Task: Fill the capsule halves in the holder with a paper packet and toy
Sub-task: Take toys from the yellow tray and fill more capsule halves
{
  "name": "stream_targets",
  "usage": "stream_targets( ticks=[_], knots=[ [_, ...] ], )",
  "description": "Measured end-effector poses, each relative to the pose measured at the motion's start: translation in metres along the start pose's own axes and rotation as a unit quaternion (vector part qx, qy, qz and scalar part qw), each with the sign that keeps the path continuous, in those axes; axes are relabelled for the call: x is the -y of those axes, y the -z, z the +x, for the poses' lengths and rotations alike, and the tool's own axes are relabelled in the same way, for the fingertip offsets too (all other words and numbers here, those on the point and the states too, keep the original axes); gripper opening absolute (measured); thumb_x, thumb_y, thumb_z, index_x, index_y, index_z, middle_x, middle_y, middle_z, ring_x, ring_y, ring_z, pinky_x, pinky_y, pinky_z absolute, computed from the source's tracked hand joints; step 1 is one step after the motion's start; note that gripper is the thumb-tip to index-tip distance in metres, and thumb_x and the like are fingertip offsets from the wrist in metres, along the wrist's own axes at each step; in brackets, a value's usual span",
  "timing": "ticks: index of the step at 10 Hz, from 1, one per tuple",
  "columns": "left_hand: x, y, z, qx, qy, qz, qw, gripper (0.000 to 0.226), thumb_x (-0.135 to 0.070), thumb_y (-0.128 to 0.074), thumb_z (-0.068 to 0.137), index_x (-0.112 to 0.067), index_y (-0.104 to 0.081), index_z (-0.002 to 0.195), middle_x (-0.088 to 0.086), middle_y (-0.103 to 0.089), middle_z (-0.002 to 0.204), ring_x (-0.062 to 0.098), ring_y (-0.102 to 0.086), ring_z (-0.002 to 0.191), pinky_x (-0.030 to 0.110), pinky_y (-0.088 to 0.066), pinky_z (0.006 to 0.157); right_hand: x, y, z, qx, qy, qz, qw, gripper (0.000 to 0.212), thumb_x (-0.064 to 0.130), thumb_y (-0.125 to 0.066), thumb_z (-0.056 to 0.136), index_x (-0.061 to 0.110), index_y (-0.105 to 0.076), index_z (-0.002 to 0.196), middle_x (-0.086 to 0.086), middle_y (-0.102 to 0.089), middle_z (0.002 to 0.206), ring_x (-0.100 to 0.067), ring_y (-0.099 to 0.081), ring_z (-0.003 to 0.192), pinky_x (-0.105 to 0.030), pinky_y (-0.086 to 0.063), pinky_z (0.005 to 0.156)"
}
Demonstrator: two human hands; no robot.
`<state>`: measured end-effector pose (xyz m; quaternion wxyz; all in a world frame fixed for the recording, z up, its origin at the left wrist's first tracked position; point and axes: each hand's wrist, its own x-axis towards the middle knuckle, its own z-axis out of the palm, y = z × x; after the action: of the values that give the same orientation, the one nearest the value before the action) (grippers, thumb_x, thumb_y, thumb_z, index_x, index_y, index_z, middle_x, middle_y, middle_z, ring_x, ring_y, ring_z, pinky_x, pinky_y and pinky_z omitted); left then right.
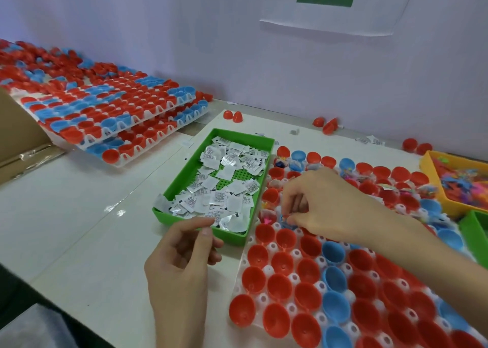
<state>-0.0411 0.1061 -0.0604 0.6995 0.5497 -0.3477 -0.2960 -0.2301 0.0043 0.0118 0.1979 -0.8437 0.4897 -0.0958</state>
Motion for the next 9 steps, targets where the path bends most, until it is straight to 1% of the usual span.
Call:
stream_targets(
  ticks=[1, 2, 3, 4, 5, 6, 7, 8, 9],
  knots=[
    [0.001, 0.0, 0.001, -0.002, 0.0, -0.001, 1.0, 0.042, 0.007, -0.06, 0.091, -0.029, -0.077, 0.078, 0.011, -0.066, 0.063, 0.012, -0.057, 0.051, 0.017, -0.051, 0.054, 0.003, -0.002, 0.0, 0.002, -0.004, 0.0, 1.0, 0.024, 0.008, -0.075, 0.084, 0.029, -0.072, 0.073, 0.014, -0.068, 0.073, 0.002, -0.067, 0.071, -0.015, -0.057, 0.072],
    [0.001, -0.001, 0.002, -0.005, -0.002, -0.003, 1.0, 0.041, 0.007, -0.06, 0.091, -0.029, -0.077, 0.079, 0.011, -0.066, 0.063, 0.012, -0.057, 0.05, 0.017, -0.051, 0.054, 0.005, -0.007, -0.001, -0.022, 0.018, -0.035, 0.999, 0.02, 0.008, -0.074, 0.084, 0.025, -0.075, 0.073, 0.013, -0.065, 0.079, 0.002, -0.062, 0.073, -0.017, -0.057, 0.072],
    [0.001, -0.002, 0.001, -0.005, -0.003, -0.004, 1.0, 0.042, 0.007, -0.061, 0.091, -0.029, -0.076, 0.077, 0.011, -0.067, 0.063, 0.012, -0.056, 0.05, 0.016, -0.051, 0.054, 0.004, -0.008, -0.003, -0.036, 0.036, -0.066, 0.997, 0.015, 0.014, -0.073, 0.085, 0.027, -0.075, 0.078, 0.021, -0.059, 0.076, 0.003, -0.057, 0.071, -0.012, -0.049, 0.069],
    [0.001, -0.002, 0.001, -0.006, -0.002, -0.004, 1.0, 0.042, 0.007, -0.061, 0.091, -0.029, -0.077, 0.077, 0.01, -0.067, 0.063, 0.011, -0.056, 0.05, 0.016, -0.05, 0.054, 0.005, -0.009, -0.007, -0.057, 0.056, -0.109, 0.991, 0.009, 0.024, -0.073, 0.087, 0.031, -0.077, 0.087, 0.023, -0.061, 0.081, 0.001, -0.056, 0.076, -0.019, -0.05, 0.079],
    [0.001, -0.002, 0.0, -0.005, -0.003, -0.002, 1.0, 0.042, 0.007, -0.061, 0.091, -0.03, -0.077, 0.077, 0.011, -0.067, 0.064, 0.011, -0.056, 0.05, 0.015, -0.05, 0.054, 0.005, -0.009, -0.011, -0.065, 0.082, -0.123, 0.987, 0.009, 0.025, -0.073, 0.087, 0.031, -0.079, 0.091, 0.021, -0.067, 0.079, 0.003, -0.054, 0.069, -0.015, -0.046, 0.08],
    [0.001, -0.002, 0.0, -0.005, -0.003, -0.003, 1.0, 0.042, 0.007, -0.061, 0.091, -0.03, -0.077, 0.077, 0.011, -0.067, 0.064, 0.011, -0.056, 0.05, 0.015, -0.05, 0.054, 0.0, -0.006, -0.014, -0.048, 0.08, -0.097, 0.991, 0.014, 0.023, -0.069, 0.091, 0.031, -0.078, 0.098, 0.034, -0.043, 0.067, 0.011, -0.05, 0.063, -0.003, -0.037, 0.067],
    [0.001, -0.001, 0.0, -0.005, -0.004, -0.003, 1.0, 0.042, 0.007, -0.061, 0.091, -0.03, -0.077, 0.078, 0.011, -0.067, 0.063, 0.011, -0.056, 0.05, 0.016, -0.05, 0.054, -0.007, -0.007, -0.016, -0.064, 0.067, -0.064, 0.994, 0.019, 0.021, -0.069, 0.092, 0.032, -0.076, 0.106, 0.03, -0.062, 0.073, 0.015, -0.059, 0.071, -0.001, -0.042, 0.067],
    [0.002, -0.002, 0.001, -0.007, -0.006, -0.002, 1.0, 0.042, 0.007, -0.061, 0.091, -0.029, -0.077, 0.078, 0.011, -0.067, 0.063, 0.012, -0.056, 0.05, 0.017, -0.05, 0.054, -0.01, -0.011, -0.015, -0.086, 0.059, -0.037, 0.994, 0.024, 0.015, -0.073, 0.088, 0.032, -0.075, 0.104, 0.023, -0.068, 0.082, 0.012, -0.06, 0.072, -0.004, -0.046, 0.07],
    [0.003, -0.001, 0.001, -0.006, -0.008, -0.002, 1.0, 0.042, 0.007, -0.061, 0.091, -0.03, -0.077, 0.079, 0.012, -0.067, 0.063, 0.012, -0.056, 0.05, 0.018, -0.051, 0.054, -0.011, -0.012, -0.014, -0.084, 0.05, -0.032, 0.995, 0.025, 0.017, -0.076, 0.086, 0.034, -0.072, 0.104, 0.025, -0.061, 0.086, 0.009, -0.059, 0.076, -0.014, -0.054, 0.076]
  ],
)
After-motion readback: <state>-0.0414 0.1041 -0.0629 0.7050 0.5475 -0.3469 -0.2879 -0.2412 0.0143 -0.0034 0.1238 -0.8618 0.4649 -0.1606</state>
